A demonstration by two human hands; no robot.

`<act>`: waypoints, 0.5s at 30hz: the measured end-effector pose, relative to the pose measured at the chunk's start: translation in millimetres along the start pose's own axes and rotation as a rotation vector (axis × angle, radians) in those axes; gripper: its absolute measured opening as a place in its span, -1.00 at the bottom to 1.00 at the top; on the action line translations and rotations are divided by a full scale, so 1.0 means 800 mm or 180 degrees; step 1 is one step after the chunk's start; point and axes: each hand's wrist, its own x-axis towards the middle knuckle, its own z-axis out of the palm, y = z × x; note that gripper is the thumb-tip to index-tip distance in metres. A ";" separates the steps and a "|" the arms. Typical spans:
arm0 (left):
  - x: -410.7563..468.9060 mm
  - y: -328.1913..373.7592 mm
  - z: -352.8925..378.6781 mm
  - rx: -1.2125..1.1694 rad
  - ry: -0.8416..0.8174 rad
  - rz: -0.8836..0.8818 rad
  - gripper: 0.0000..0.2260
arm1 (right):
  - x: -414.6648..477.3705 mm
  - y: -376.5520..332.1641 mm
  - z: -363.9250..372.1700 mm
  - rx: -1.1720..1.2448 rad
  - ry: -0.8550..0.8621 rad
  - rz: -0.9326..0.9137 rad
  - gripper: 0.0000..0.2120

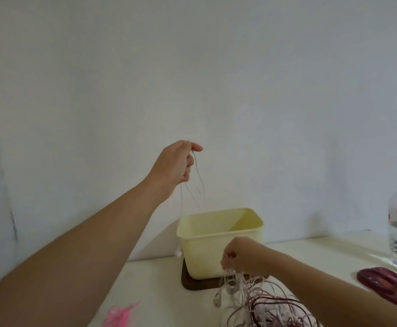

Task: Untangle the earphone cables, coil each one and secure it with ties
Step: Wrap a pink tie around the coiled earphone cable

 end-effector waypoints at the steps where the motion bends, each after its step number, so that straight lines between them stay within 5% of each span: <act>1: -0.001 -0.002 -0.003 0.0026 0.0038 0.0029 -0.74 | 0.001 0.005 -0.006 -0.0106 0.0079 0.0057 -0.75; 5: -0.003 -0.009 -0.013 -0.0052 0.0221 0.0102 -0.73 | 0.000 0.019 -0.048 -0.0572 0.1038 0.0390 -0.66; 8: 0.000 -0.007 -0.020 -0.0301 0.0323 0.0069 -0.73 | -0.002 0.027 -0.083 -0.0753 0.2080 0.0409 -0.77; 15: -0.002 -0.003 -0.012 -0.0384 0.0206 0.0098 -0.73 | 0.002 0.035 -0.135 -0.1180 0.2512 0.0033 -0.78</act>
